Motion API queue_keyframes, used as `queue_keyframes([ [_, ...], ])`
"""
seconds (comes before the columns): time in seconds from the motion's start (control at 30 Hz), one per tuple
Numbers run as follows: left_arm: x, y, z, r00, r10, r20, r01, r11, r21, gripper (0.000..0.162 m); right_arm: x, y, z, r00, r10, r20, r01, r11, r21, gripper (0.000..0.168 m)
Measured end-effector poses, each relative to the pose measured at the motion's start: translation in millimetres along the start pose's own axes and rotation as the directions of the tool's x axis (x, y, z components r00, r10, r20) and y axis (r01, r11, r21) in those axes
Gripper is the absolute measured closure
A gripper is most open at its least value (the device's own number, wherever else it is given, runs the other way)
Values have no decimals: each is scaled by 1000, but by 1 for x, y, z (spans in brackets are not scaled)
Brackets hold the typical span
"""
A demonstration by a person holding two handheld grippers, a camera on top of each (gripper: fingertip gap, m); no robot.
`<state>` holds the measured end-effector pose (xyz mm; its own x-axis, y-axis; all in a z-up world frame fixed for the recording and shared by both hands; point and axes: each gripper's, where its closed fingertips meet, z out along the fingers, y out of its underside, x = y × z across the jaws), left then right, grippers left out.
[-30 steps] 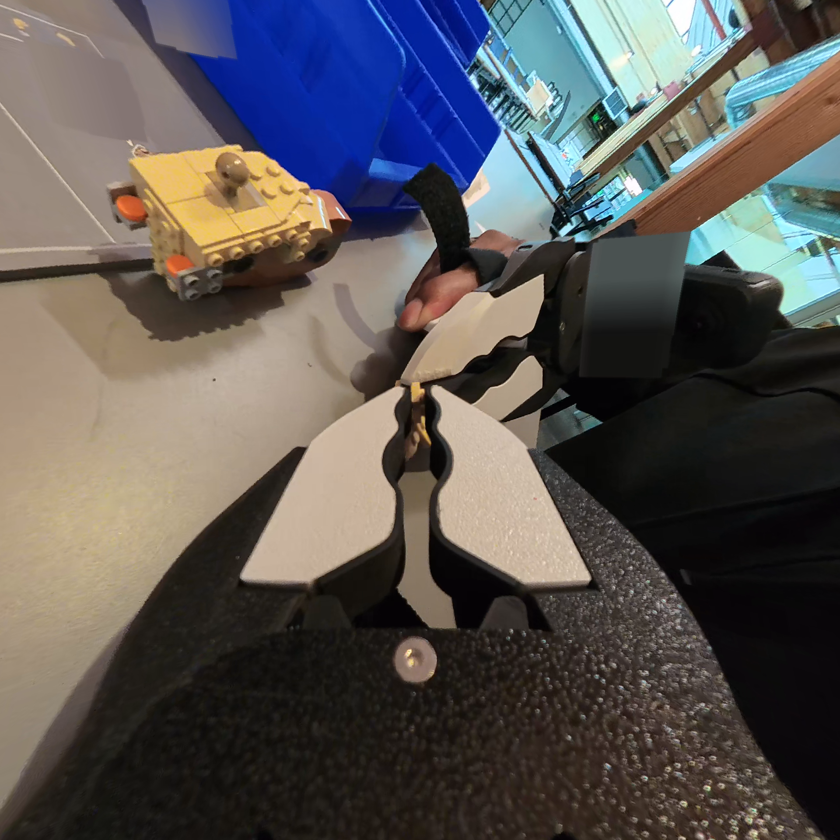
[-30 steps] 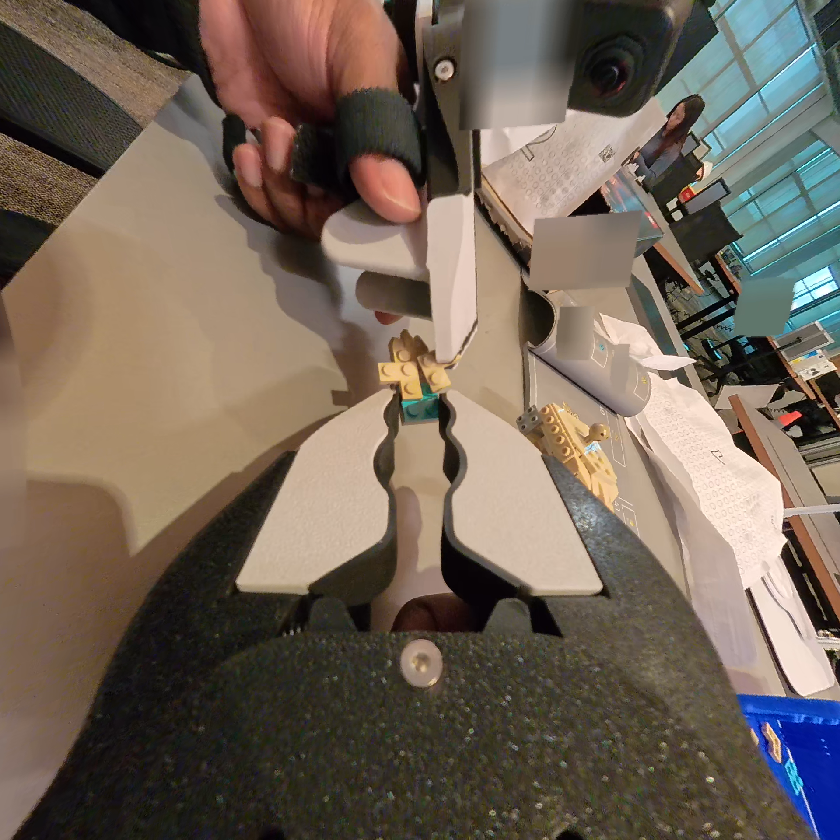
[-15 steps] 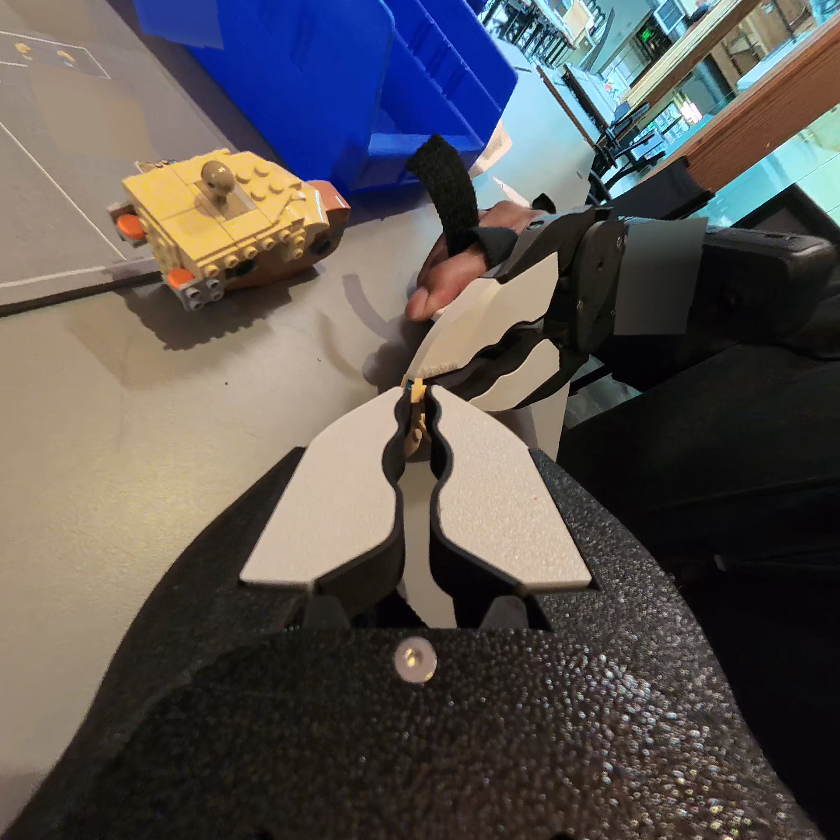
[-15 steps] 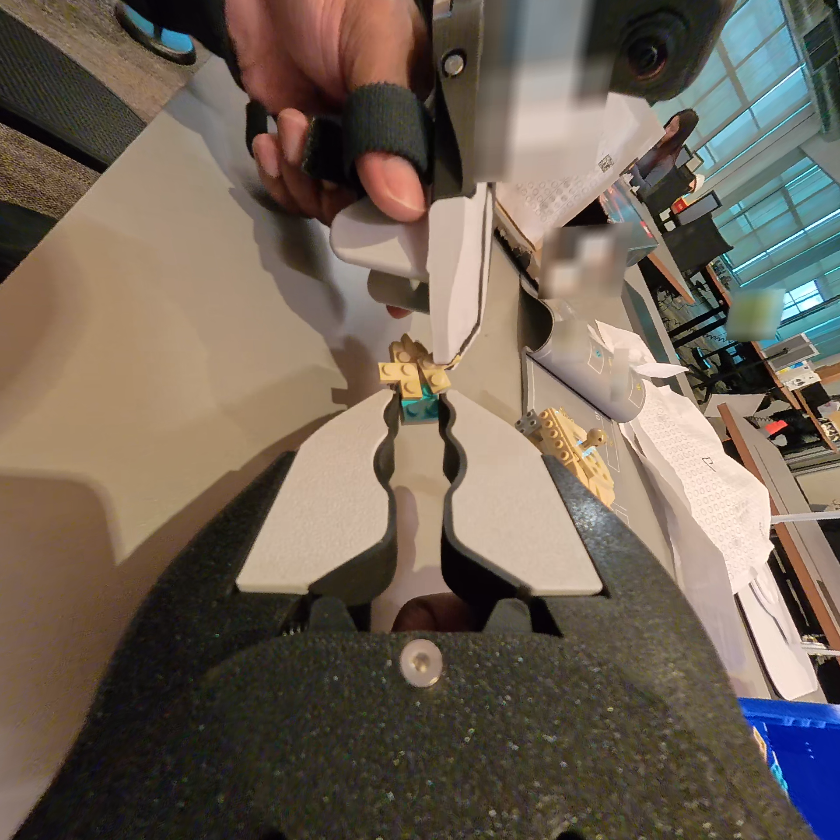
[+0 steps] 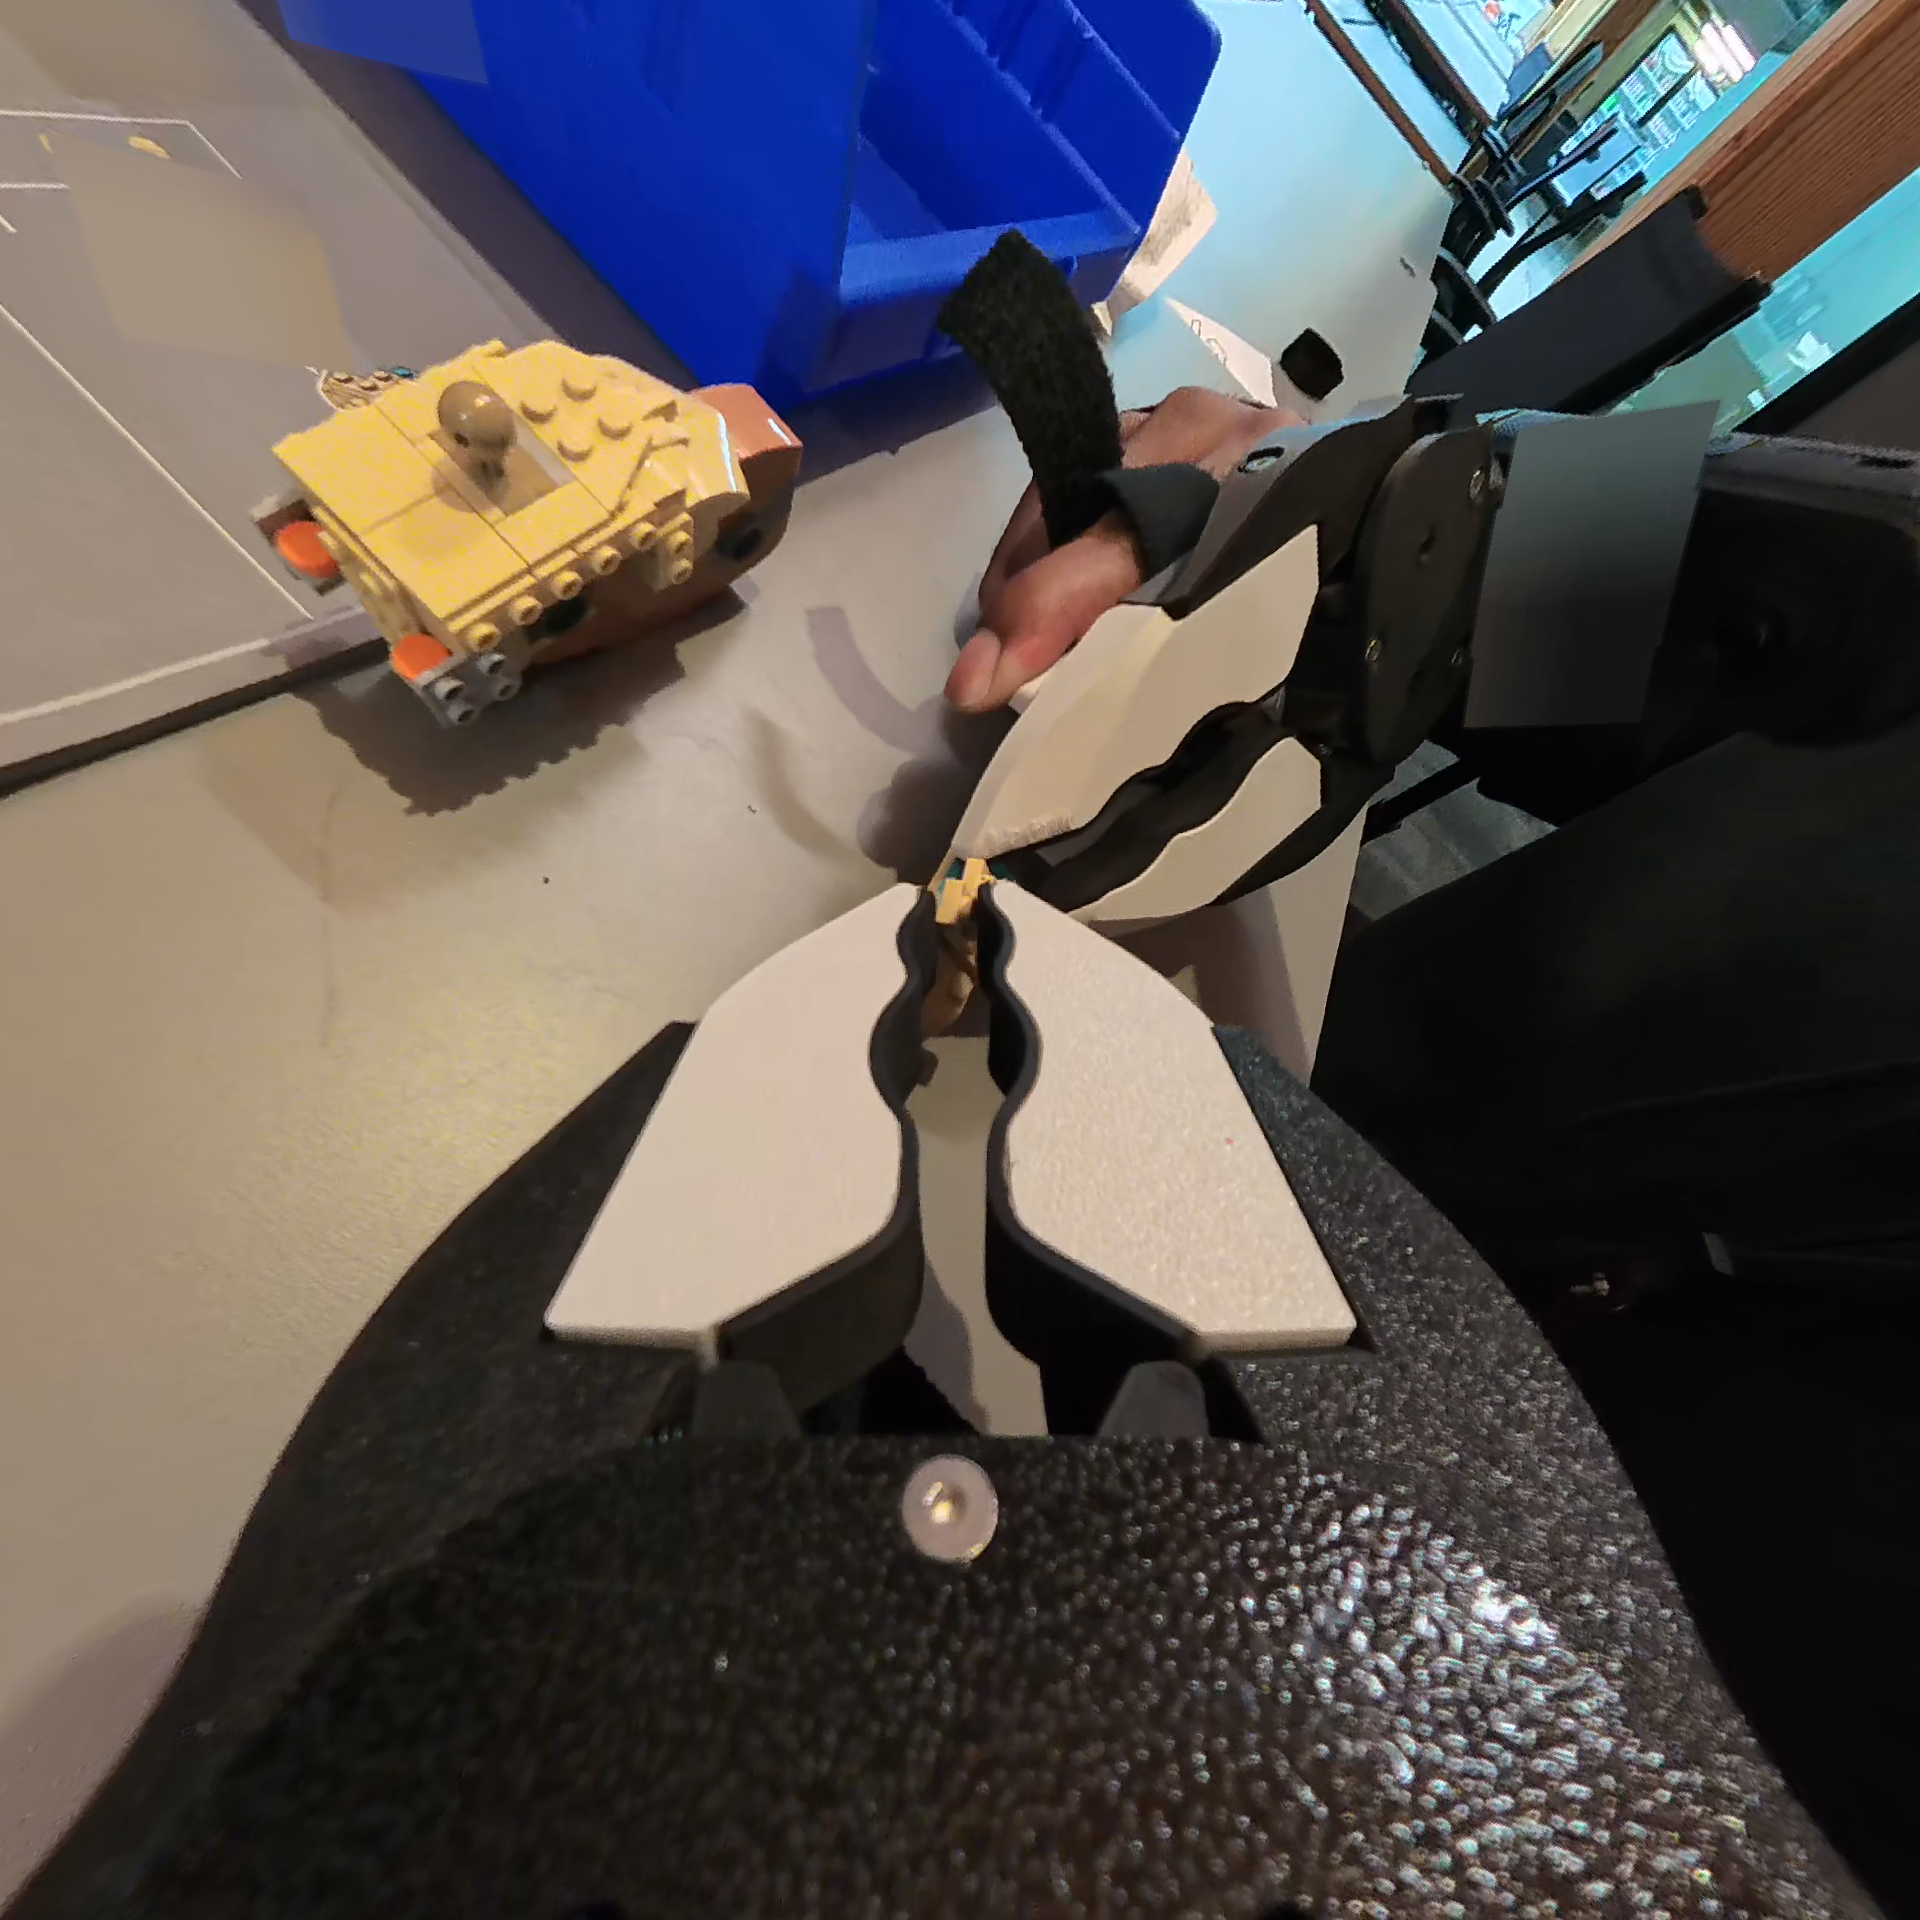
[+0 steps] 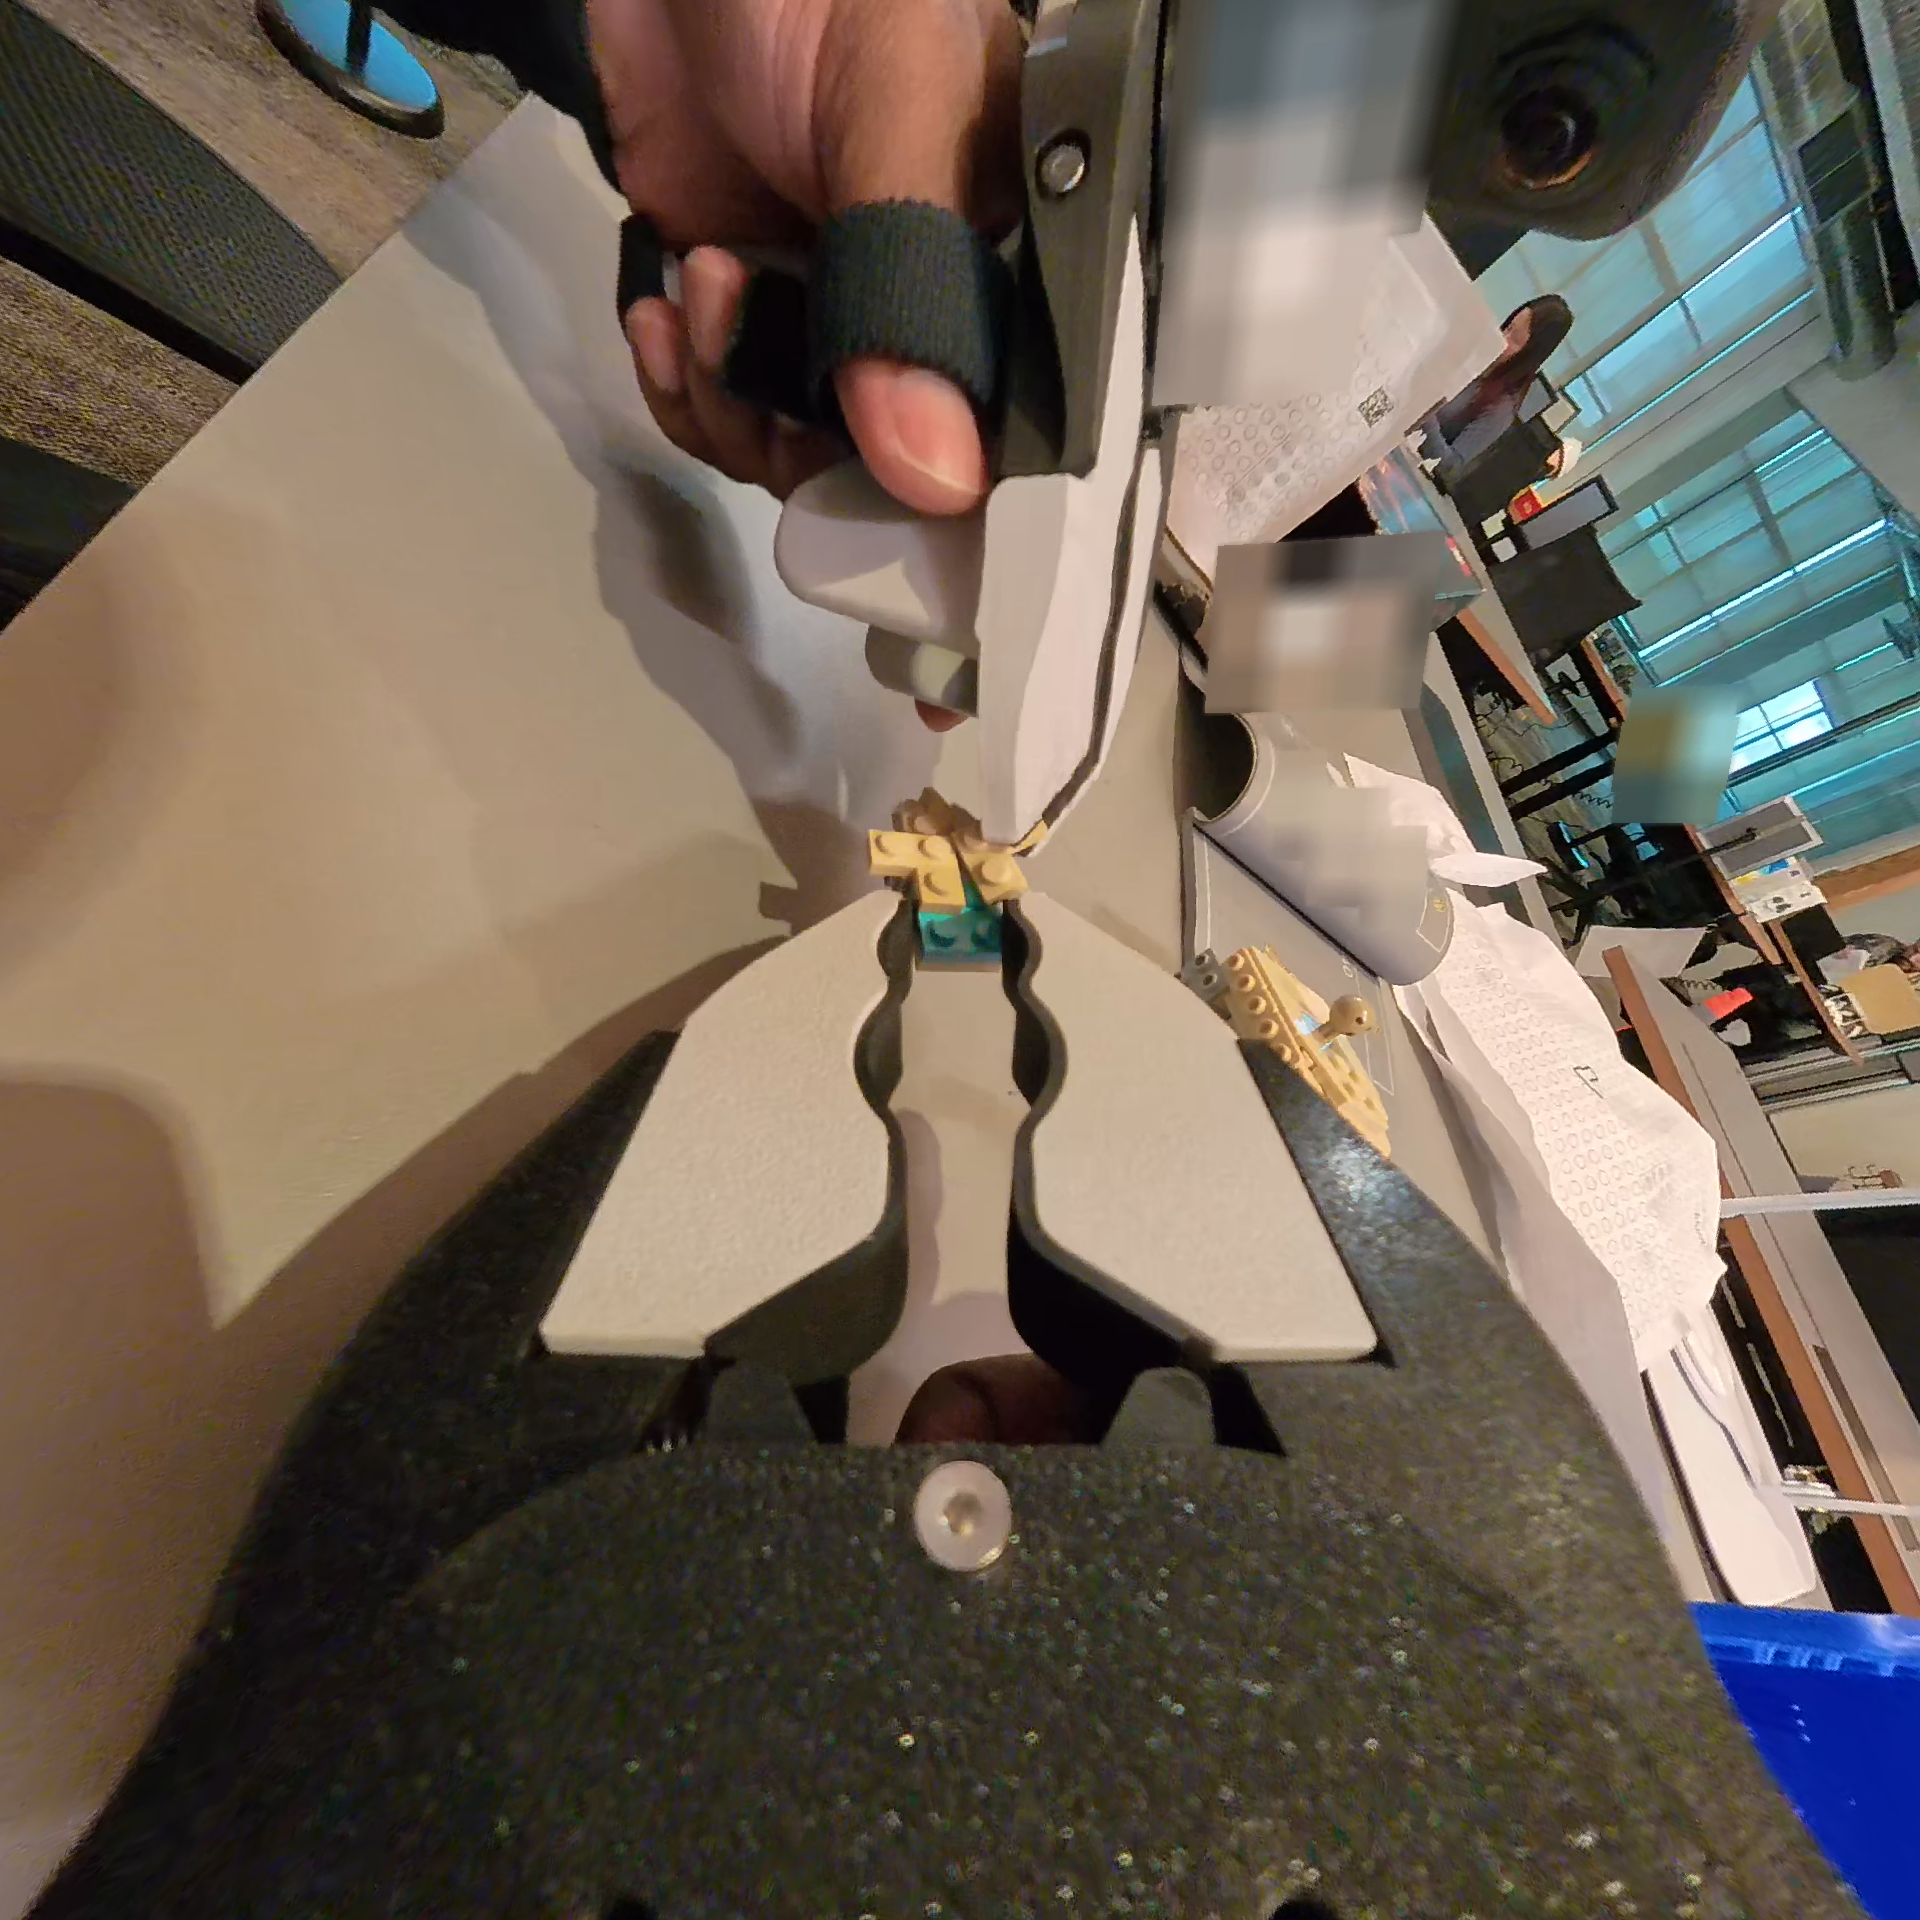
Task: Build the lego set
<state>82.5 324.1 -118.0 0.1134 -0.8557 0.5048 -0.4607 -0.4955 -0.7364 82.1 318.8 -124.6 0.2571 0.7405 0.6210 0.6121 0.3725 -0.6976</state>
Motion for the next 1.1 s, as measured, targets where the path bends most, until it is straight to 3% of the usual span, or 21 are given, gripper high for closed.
queue_keyframes([
  [0.37,0,3,0,999,48,11,-47,997,-54,153,-2,-3,-1,998,-60,-17,60,998,9,153],
  [1.1,2,7,0,990,25,-136,-46,987,-155,142,-4,-11,-4,988,-148,-45,150,987,54,153],
])
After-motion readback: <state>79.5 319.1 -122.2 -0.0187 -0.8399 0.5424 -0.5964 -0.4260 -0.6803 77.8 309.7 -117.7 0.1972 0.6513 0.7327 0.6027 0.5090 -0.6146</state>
